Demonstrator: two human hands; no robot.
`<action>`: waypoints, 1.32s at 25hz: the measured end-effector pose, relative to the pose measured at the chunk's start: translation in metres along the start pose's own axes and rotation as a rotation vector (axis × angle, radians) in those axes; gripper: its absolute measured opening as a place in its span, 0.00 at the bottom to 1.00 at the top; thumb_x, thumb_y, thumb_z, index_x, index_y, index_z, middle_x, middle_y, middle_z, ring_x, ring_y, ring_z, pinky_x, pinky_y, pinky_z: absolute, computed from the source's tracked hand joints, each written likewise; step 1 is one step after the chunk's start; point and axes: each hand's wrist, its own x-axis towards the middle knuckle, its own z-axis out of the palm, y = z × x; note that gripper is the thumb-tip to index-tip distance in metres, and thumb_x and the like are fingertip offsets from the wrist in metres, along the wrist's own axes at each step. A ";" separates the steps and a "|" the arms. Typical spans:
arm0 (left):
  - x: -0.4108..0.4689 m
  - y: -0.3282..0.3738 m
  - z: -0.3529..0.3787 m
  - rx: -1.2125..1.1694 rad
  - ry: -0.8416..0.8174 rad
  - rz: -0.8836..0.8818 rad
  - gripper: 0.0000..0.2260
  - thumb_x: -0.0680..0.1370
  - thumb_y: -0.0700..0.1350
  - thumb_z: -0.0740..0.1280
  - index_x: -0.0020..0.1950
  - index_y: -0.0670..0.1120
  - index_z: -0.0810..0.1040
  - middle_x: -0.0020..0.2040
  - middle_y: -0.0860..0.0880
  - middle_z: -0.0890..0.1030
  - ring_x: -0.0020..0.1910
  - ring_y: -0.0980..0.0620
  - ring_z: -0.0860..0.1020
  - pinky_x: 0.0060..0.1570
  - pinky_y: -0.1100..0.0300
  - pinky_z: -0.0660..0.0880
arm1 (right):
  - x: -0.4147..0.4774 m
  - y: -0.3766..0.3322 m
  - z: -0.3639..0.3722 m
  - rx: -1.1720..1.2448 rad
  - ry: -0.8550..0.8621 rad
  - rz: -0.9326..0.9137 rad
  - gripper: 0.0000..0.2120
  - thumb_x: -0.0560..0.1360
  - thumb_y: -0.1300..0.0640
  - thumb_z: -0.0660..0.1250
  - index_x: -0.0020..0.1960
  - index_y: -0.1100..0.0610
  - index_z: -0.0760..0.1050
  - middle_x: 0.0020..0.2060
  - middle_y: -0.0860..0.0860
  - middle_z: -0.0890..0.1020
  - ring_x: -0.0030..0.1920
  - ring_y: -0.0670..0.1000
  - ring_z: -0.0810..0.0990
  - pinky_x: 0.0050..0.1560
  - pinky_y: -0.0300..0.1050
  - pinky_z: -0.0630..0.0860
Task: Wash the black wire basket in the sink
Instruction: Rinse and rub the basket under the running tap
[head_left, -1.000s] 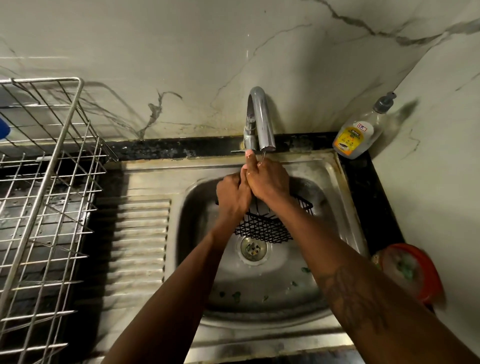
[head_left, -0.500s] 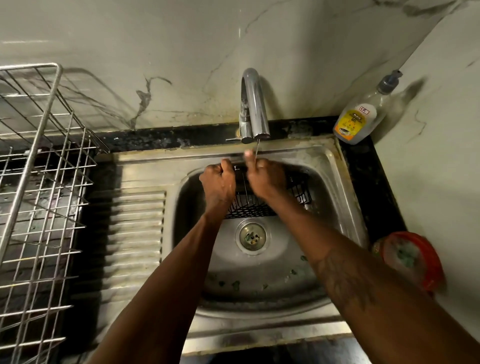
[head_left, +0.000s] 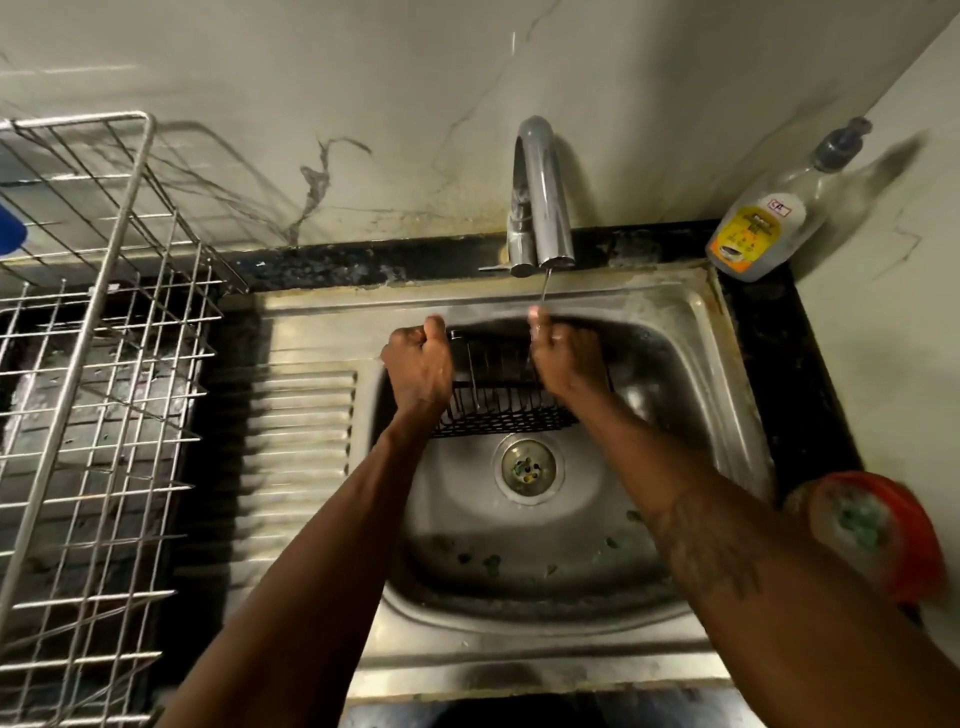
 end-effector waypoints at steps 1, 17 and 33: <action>0.000 0.002 0.005 -0.006 0.005 -0.005 0.23 0.81 0.41 0.62 0.26 0.48 0.63 0.24 0.53 0.63 0.18 0.59 0.61 0.23 0.64 0.56 | -0.002 -0.024 0.006 0.015 -0.013 -0.072 0.37 0.84 0.35 0.41 0.38 0.55 0.79 0.35 0.55 0.82 0.39 0.53 0.81 0.52 0.52 0.78; -0.007 -0.009 0.018 0.009 -0.093 0.198 0.24 0.81 0.42 0.65 0.24 0.50 0.69 0.22 0.55 0.70 0.21 0.61 0.66 0.24 0.67 0.61 | -0.040 -0.051 0.016 0.034 0.145 -0.316 0.26 0.84 0.40 0.43 0.56 0.49 0.79 0.52 0.49 0.84 0.57 0.52 0.79 0.66 0.54 0.68; -0.038 -0.026 -0.005 -0.256 -0.151 0.092 0.31 0.79 0.64 0.64 0.40 0.34 0.77 0.35 0.36 0.80 0.34 0.38 0.78 0.34 0.50 0.76 | 0.009 0.029 0.020 0.134 0.187 0.193 0.24 0.83 0.41 0.55 0.53 0.56 0.83 0.49 0.58 0.83 0.45 0.53 0.79 0.38 0.38 0.68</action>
